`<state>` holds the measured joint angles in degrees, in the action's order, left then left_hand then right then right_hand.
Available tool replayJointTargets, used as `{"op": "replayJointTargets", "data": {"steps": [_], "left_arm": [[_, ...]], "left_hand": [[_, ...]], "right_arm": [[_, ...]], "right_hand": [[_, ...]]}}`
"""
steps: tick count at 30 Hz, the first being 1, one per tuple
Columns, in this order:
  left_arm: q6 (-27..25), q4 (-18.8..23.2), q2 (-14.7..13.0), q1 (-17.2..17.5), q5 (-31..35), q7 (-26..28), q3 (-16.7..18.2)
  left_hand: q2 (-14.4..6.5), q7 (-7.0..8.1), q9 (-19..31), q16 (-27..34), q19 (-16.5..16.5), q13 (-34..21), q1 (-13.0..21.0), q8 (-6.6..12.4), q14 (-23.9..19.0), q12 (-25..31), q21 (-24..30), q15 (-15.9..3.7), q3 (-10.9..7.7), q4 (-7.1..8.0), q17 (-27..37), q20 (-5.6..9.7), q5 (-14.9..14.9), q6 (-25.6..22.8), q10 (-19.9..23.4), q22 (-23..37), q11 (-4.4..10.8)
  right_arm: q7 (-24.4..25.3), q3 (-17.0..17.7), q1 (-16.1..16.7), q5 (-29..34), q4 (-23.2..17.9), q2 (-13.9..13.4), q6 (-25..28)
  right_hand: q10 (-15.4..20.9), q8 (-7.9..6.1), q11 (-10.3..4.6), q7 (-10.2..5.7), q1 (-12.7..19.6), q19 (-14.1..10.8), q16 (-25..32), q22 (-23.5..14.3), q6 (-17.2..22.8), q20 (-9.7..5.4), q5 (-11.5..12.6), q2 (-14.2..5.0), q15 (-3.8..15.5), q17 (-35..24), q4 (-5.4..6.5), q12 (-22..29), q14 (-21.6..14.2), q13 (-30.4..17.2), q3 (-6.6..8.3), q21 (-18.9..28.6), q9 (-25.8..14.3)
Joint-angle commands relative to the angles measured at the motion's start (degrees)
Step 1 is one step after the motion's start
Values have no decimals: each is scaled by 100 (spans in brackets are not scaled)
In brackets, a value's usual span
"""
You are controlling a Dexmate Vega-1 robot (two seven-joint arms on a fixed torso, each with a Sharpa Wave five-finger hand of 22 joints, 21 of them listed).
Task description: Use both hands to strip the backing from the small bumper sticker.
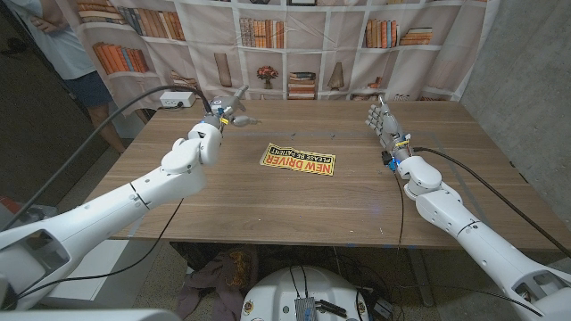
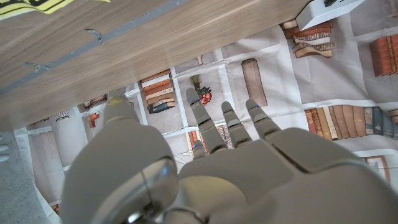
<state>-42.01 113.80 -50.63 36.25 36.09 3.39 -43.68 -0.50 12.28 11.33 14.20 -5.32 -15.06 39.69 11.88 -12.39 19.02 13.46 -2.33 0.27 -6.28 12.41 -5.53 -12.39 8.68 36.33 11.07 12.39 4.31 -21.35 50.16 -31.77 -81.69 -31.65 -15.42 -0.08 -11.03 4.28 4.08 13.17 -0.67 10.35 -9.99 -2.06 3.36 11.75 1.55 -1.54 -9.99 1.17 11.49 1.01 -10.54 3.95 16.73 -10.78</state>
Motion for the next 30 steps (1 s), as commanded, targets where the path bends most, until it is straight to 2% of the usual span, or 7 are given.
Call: {"op": "replayJointTargets", "data": {"steps": [1, 10, 14, 17, 23, 25, 30], "left_arm": [[-234, 123, 37, 24, 921, -636, -163], [-335, 40, 94, 39, 1682, -1154, -297], [-646, -175, 424, 114, 1966, -1311, -365], [-675, -248, 477, 86, 2251, -1489, -482], [-610, -284, 586, 131, 2150, -1746, -369], [-630, -318, 656, 191, 2110, -1678, -325], [-515, -328, 665, 187, 2129, -1757, -333]], "left_hand": [[-32, 21, 14, 26, -43, -20, 136, 34, -57, 32, 34, -774, -32, -41, 6, -3, -53, -56, 77, 17, 4], [-111, 17, 10, 8, -32, -38, 312, 52, -95, 79, 17, -832, -98, -97, 4, 10, -63, -132, 236, 15, 4], [-110, 20, 9, -38, 2, -44, 346, 46, -15, 63, -1, -799, -101, -107, 4, 9, -57, -135, 209, 14, -1], [-105, 20, 8, -58, 16, -45, 333, 36, 15, 25, -10, -750, -88, -94, 10, 10, -48, -125, 128, 13, -8], [-87, -6, 8, -85, 29, -45, 231, 7, 62, -62, -22, -679, -31, -30, 24, 10, -22, -84, -38, 14, -11], [-401, -10, 6, -99, 37, -51, 479, 4, 76, -117, -31, -671, -224, -72, 31, 3, -1, -85, -97, 14, 7], [-523, 1, 3, -121, 59, -50, 719, 6, 92, -160, -45, -662, -359, -166, 18, -3, 46, -96, -130, 12, 5]], "right_arm": [[-108, -36, -22, -119, 91, 38, 76], [-163, -67, -53, -173, 158, 75, 114], [-183, -86, -93, -181, 214, 121, 88], [-191, -94, -105, -194, 246, 147, 83], [-166, -95, -91, -202, 235, 150, 102], [-157, -95, -81, -201, 222, 144, 110], [-164, -92, -73, -221, 235, 158, 96]], "right_hand": [[22, -29, -28, -4, 33, 22, 29, -20, 7, 54, -3, -71, 9, -28, 7, 41, 6, -6, 1, -17, -21], [20, -27, -29, -11, 43, 22, 26, -20, 3, 60, -3, -87, 11, -27, 0, 40, 10, -6, 6, -41, -21], [17, -35, -29, -14, 44, 21, 26, -20, 24, 60, -5, -90, 17, -26, -2, 39, 11, -6, 4, -52, -21], [16, -38, -34, -9, 44, 19, 26, -20, 30, 59, -6, -93, 20, -26, -4, 38, 12, -6, 3, -61, -22], [15, -36, -40, -9, 43, 16, 25, -21, 30, 63, -8, -95, 22, -26, -7, 38, 13, -6, 0, -78, -22], [16, -35, -42, -12, 43, 14, 25, -21, 27, 62, -9, -96, 22, -26, -8, 39, 14, -6, -2, -85, -22], [12, -34, -36, -11, 40, 10, 25, -21, 26, 63, -11, -96, 20, -27, -10, 37, 14, -6, -6, -99, -23]]}}
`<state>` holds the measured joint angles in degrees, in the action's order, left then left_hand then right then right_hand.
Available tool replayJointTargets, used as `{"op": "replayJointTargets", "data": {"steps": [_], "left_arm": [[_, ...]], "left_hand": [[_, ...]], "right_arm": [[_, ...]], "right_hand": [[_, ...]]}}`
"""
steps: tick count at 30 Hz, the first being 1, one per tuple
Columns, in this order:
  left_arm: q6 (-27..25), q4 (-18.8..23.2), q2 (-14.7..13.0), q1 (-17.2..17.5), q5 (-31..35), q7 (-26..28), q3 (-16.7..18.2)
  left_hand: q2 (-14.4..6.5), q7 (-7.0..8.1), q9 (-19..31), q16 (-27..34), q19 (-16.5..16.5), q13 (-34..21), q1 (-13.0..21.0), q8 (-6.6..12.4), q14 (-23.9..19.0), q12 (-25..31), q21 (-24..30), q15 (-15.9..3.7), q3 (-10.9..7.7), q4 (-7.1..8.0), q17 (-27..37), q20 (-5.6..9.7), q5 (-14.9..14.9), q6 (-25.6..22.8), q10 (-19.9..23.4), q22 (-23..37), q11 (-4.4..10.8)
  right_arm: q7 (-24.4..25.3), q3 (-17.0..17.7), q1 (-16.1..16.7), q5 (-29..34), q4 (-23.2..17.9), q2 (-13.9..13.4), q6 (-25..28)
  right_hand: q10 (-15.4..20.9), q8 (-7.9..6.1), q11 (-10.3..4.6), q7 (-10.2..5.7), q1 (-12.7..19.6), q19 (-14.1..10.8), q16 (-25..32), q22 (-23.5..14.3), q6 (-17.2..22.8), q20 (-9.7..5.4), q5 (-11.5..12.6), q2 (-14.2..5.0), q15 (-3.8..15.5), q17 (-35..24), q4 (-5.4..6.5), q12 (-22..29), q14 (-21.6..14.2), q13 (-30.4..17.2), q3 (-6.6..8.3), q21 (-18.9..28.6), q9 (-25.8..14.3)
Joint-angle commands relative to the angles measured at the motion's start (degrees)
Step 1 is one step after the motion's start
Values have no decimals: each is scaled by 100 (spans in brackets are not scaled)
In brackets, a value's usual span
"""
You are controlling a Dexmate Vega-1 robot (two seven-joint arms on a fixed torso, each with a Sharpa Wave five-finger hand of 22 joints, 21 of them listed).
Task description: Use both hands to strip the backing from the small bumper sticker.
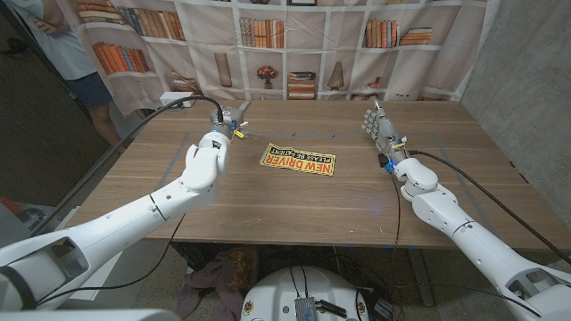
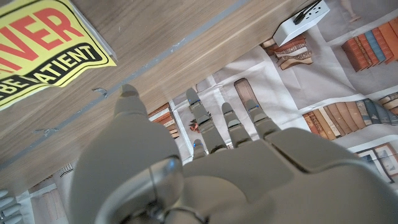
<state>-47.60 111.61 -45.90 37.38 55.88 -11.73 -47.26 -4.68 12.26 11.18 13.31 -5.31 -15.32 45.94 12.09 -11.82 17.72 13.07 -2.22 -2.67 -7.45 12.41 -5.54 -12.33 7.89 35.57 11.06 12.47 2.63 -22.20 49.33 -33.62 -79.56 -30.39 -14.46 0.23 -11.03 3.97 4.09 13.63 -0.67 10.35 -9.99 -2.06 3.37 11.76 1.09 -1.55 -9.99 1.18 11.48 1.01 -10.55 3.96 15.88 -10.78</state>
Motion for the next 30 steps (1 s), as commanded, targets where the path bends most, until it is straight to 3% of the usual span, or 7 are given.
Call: {"op": "replayJointTargets", "data": {"steps": [1, 3, 11, 13, 17, 24, 30], "left_arm": [[23, -117, 224, 88, 158, -224, 31], [-37, -92, 236, 8, 203, -557, -28], [-43, -77, 315, -27, 214, -964, -123], [-98, -100, 364, 58, 289, -767, -123], [-81, -49, 336, -6, 231, -1112, -129], [-317, -250, 501, -66, 756, -1151, -379], [-368, -290, 622, 5, 629, -1087, -257]], "left_hand": [[-109, 6, 18, -34, 60, -24, 108, -14, 38, -34, -7, -668, -72, -54, 17, -8, 44, -21, -58, 13, -4], [-110, 10, 18, -47, 57, -17, 137, -11, 64, -51, -6, -668, -85, -67, 14, -5, 55, -31, -76, 12, -6], [-57, -16, 14, -136, 195, 50, 256, -68, 281, -214, -66, -586, -121, -105, -3, -61, 134, 95, -262, 6, -15], [-59, -13, 14, -143, 220, 56, 266, -80, 304, -231, -76, -579, -126, -105, -3, -63, 139, 128, -281, 6, -14], [-56, -35, 13, -135, 225, 64, 271, -78, 293, -245, -77, -577, -130, -101, -3, -69, 146, 129, -287, 5, -13], [-76, -94, 12, -148, 255, 76, 319, -96, 347, -279, -86, -530, -159, -105, -3, -85, 155, 198, -313, 4, -11], [-47, -83, 11, -114, 216, 76, 266, -63, 289, -283, -68, -525, -134, -66, 3, -79, 173, 134, -286, 4, -15]], "right_arm": [[5, -8, 9, -36, 25, 35, -4], [-11, -14, -4, -36, 47, 46, -17], [-53, -38, -65, -35, 149, 101, -65], [-71, -43, -78, -40, 171, 107, -67], [-86, -48, -95, -41, 199, 116, -77], [-149, -55, -119, -62, 259, 131, -104], [-198, -58, -127, -79, 279, 119, -104]], "right_hand": [[-19, -35, -4, -13, -6, 8, 25, -21, 28, 63, -12, -50, 20, -27, -11, 37, 14, -5, -8, -15, -23], [-21, -35, -5, -12, -6, 7, 27, -21, 29, 64, -12, -51, 20, -27, -12, 37, 10, -5, -9, -19, -23], [-26, -33, -7, -12, -5, -3, 24, -22, 25, 65, -14, -57, 22, -26, -17, 35, 17, -5, -11, -39, -23], [-26, -32, -4, -16, -5, -3, 25, -22, 22, 65, -14, -58, 25, -26, -18, 35, 15, -5, -12, -45, -23], [-26, -31, -7, -14, -5, -7, 24, -22, 20, 68, -15, -59, 26, -26, -20, 35, 16, -5, -14, -54, -23], [-20, -33, -11, -15, -9, -12, 25, -23, 26, 68, -17, -64, 31, -27, -21, 38, 14, -5, -17, -69, -24], [-16, -32, -12, -20, -20, -18, 26, -23, 24, 63, -18, -69, 31, -29, -16, 39, 15, -5, -22, -80, -24]]}}
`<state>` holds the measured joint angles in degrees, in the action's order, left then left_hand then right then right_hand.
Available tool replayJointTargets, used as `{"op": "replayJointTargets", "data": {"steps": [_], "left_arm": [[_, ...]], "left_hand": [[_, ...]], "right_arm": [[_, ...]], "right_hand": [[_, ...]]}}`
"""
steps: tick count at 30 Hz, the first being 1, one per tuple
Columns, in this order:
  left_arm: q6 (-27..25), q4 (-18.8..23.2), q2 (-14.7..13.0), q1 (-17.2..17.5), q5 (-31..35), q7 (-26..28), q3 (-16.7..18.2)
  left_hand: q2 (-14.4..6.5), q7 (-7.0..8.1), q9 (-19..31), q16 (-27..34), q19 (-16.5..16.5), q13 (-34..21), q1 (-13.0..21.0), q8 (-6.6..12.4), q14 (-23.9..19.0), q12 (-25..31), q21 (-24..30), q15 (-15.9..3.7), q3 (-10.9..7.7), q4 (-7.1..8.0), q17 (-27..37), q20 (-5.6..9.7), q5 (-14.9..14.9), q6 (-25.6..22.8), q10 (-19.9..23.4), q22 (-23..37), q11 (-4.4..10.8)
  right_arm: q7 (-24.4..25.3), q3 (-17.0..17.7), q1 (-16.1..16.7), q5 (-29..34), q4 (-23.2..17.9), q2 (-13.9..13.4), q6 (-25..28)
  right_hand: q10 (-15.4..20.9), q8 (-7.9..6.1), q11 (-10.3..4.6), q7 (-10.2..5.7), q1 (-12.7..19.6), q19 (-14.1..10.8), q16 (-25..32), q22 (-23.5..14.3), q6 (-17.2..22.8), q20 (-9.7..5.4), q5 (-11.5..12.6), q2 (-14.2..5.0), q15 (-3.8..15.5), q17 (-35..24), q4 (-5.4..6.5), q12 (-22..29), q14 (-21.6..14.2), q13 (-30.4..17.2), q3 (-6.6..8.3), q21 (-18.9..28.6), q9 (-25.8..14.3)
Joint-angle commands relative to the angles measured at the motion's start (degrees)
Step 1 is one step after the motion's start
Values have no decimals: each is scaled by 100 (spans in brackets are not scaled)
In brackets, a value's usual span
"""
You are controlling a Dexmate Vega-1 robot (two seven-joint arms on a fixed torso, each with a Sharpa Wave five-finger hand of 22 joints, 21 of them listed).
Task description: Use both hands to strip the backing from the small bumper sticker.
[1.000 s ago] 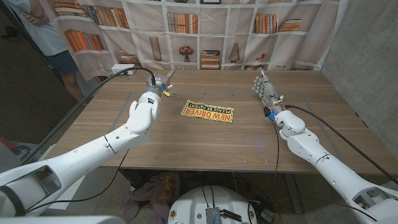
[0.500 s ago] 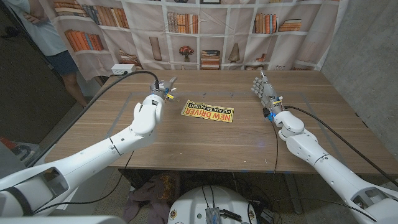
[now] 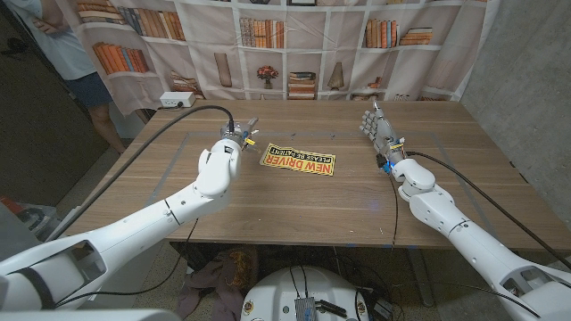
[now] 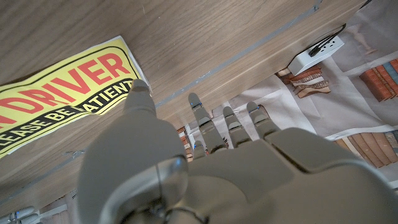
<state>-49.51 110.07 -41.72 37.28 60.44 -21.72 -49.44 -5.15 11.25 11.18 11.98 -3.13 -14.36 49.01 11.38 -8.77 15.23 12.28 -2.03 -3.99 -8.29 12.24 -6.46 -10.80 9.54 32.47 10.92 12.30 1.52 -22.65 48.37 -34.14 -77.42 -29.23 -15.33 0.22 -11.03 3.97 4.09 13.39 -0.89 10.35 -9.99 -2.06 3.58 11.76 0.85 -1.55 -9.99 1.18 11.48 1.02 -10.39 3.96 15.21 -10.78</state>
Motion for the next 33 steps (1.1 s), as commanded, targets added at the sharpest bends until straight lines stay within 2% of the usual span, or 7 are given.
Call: {"op": "replayJointTargets", "data": {"steps": [1, 15, 25, 33], "left_arm": [[-231, -169, 240, 8, 241, -77, -70], [-175, -377, 427, -104, 128, -162, -156], [-325, -548, 517, -214, 42, -256, -278], [-310, -607, 578, -268, -186, -39, -303]], "left_hand": [[3, 19, 10, 24, -26, -20, -50, 10, -25, -32, 21, -545, 1, 24, 20, 19, 23, -35, 37, 19, 2], [-49, 2, 9, 38, -51, -18, -29, 31, -40, -35, 32, -540, -35, 41, 24, 27, 26, -85, 91, 20, 6], [-101, -37, 8, 40, -69, 3, 21, 58, -40, -73, 40, -546, -82, 36, 21, 32, 27, -162, 73, 21, 1], [-123, -57, 7, 66, -75, 16, 38, 65, -100, -80, 42, -562, -104, 39, 21, 37, 30, -189, 104, 20, -1]], "right_arm": [[-100, -14, -32, -28, 69, 1, -19], [-201, -5, -47, -63, 117, -21, -51], [-214, 21, -13, -88, 105, -47, -68], [-263, 20, 4, -98, 108, -51, -109]], "right_hand": [[-14, -33, -8, -18, 2, 5, 25, -24, 26, 45, -19, -46, 29, -29, -16, 40, 18, -21, -23, -17, -24], [-25, -31, -14, -23, -10, -6, 24, -25, 24, 42, -21, -51, 39, -30, -15, 36, 24, -21, -32, -45, -24], [-22, -31, -22, -26, -11, -18, 23, -25, 23, 30, -21, -59, 36, -29, -18, 37, 26, -21, -35, -61, -24], [-22, -30, -21, -31, -15, -23, 23, -26, 21, 26, -23, -59, 39, -28, -20, 37, 26, -21, -41, -78, -24]]}}
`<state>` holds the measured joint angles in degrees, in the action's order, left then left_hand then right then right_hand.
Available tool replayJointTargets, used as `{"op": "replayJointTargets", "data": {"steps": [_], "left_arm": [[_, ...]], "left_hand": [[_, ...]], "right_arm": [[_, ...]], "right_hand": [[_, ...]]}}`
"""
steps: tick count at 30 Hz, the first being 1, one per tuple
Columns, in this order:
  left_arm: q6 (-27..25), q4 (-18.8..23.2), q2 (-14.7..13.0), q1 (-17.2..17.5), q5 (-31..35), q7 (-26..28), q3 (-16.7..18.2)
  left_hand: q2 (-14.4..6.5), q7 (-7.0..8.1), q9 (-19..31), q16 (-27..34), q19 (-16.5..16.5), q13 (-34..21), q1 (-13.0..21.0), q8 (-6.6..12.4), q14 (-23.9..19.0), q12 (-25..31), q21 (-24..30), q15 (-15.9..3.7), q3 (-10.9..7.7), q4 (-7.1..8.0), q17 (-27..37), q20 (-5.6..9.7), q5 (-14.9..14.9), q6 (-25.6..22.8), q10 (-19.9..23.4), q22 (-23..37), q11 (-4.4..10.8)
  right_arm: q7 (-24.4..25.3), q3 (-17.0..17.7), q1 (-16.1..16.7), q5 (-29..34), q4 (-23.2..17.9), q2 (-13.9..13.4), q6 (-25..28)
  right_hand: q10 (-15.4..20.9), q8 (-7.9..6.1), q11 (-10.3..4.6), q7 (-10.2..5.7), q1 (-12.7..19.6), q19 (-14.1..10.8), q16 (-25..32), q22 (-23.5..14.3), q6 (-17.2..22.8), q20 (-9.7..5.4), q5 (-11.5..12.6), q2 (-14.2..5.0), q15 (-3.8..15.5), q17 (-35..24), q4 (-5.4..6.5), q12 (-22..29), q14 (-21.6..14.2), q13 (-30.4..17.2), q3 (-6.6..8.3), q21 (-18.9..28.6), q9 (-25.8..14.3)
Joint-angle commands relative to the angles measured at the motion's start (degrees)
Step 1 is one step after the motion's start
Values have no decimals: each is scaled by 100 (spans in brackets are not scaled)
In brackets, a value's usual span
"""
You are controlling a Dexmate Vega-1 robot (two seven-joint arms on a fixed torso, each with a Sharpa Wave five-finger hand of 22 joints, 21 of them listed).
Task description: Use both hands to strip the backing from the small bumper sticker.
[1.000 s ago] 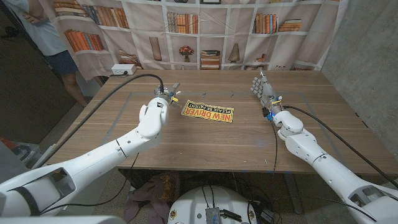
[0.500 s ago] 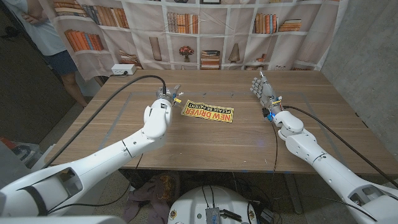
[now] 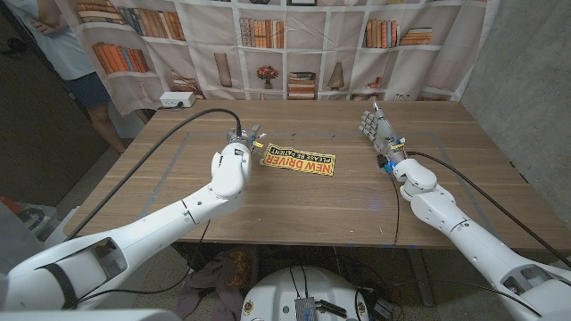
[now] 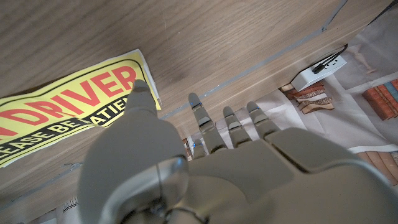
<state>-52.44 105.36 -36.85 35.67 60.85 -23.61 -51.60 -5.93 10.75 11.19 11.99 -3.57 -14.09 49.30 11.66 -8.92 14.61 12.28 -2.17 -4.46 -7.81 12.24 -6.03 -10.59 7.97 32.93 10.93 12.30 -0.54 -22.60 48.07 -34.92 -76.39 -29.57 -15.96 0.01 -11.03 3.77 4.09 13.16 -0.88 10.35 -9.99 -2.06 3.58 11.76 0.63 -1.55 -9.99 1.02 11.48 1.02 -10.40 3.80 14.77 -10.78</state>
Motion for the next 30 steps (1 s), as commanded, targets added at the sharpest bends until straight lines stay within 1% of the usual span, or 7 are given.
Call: {"op": "replayJointTargets", "data": {"steps": [1, 6, 8, 15, 23, 28, 30], "left_arm": [[-17, -147, 112, -99, -287, 198, -68], [-14, -185, 140, -119, -466, 328, -91], [4, -181, 116, -134, -510, 368, -118], [-53, -207, 69, -226, -630, 307, -217], [-257, -262, 124, -263, -664, 396, -338], [-104, -216, 49, -239, -878, 558, -317], [-259, -270, 80, -349, -779, 387, -450]], "left_hand": [[-48, -6, 6, 64, -35, -10, 11, 37, -82, -19, 43, -556, -60, -9, 21, -2, 8, -37, 63, 19, -1], [-58, -17, 5, 67, -51, -4, 26, 49, -96, -10, 49, -566, -75, -10, 18, 1, 9, -74, 115, 19, -3], [-115, -56, 5, 77, -70, 5, 68, 58, -122, 3, 56, -573, -118, -13, 17, 2, -7, -108, 185, 19, -4], [-236, -7, 3, 74, -83, 41, 286, 48, -148, -25, 58, -602, -279, -87, -1, 20, -73, -120, 249, 17, 3], [-232, -52, 1, 66, -81, 64, 370, -11, -145, -51, 55, -598, -339, -110, -8, 12, -91, 16, 267, 15, -3], [-214, -86, 1, 72, -97, 75, 395, -13, -169, -47, 60, -609, -357, -114, -12, 12, -88, 19, 322, 14, -10], [-213, -62, 0, 73, -95, 80, 409, -32, -174, -52, 59, -611, -368, -115, -13, 14, -90, 69, 329, 14, -6]], "right_arm": [[-62, 14, 33, -19, 6, -18, -49], [-69, 15, 34, -16, -3, -24, -58], [-47, 19, 47, -14, -27, -31, -42], [-12, 36, 90, -20, -76, -58, -18], [-37, 20, 65, -24, -66, -53, 7], [-38, 9, 49, -16, -59, -48, 19], [-37, 10, 49, -21, -59, -44, 19]], "right_hand": [[-3, -30, -1, -32, 7, -25, 24, -25, 20, 26, -23, -37, 33, -28, -4, 37, 24, -20, -25, -34, -24], [-5, -30, -10, -32, 6, -27, 23, -26, 22, 28, -23, -39, 41, -28, -6, 36, 26, -20, -27, -44, -24], [-6, -29, -7, -36, 6, -28, 23, -26, 20, 29, -23, -41, 39, -28, -7, 36, 25, -20, -27, -49, -24], [-5, -28, -1, -35, 6, -32, 23, -26, 17, 27, -23, -44, 39, -27, -9, 36, 26, -20, -29, -58, -24], [-9, -28, 2, -33, 6, -38, 23, -27, 15, 24, -23, -49, 36, -27, -13, 35, 26, -20, -32, -75, -24], [-8, -28, 0, -32, 5, -41, 23, -27, 16, 27, -24, -49, 34, -27, -15, 36, 26, -20, -35, -85, -24], [-10, -28, 3, -35, 4, -42, 22, -27, 16, 27, -24, -50, 39, -27, -15, 35, 27, -19, -36, -89, -24]]}}
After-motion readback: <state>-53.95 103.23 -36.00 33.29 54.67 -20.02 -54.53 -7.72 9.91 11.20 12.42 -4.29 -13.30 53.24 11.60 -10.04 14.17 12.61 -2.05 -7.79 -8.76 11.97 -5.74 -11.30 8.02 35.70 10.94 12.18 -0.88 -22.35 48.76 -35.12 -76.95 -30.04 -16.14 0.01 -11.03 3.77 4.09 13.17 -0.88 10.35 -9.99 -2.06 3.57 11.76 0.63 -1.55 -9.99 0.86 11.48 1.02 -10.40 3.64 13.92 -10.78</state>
